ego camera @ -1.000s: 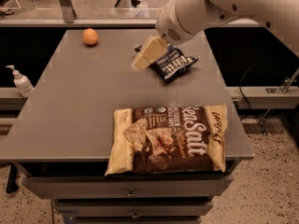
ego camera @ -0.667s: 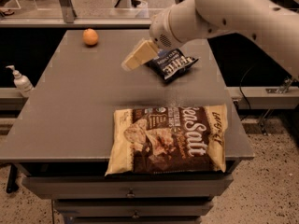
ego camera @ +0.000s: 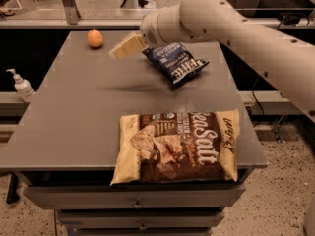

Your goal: Pick orange

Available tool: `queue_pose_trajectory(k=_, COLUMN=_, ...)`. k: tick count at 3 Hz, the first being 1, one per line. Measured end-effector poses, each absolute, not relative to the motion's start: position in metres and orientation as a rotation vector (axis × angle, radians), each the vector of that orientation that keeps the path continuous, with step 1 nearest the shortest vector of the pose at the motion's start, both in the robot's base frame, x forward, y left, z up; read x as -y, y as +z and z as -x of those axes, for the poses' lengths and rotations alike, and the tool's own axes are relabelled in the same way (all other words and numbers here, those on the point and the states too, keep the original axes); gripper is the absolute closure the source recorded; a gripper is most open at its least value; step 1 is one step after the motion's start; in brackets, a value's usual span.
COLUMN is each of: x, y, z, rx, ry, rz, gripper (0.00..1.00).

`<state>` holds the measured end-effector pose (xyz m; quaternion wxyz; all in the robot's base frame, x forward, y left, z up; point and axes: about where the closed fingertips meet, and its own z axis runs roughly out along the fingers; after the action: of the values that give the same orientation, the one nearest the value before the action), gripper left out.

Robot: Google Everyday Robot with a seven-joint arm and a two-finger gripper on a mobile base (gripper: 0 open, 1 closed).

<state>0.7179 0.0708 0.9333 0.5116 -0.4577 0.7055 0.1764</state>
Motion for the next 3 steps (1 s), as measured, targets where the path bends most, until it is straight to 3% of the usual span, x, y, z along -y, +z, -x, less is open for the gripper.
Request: queue_pose_trajectory(k=3, x=-0.154, y=0.911, z=-0.797, rx=-1.684, ry=0.463, rz=1.104, gripper=0.0)
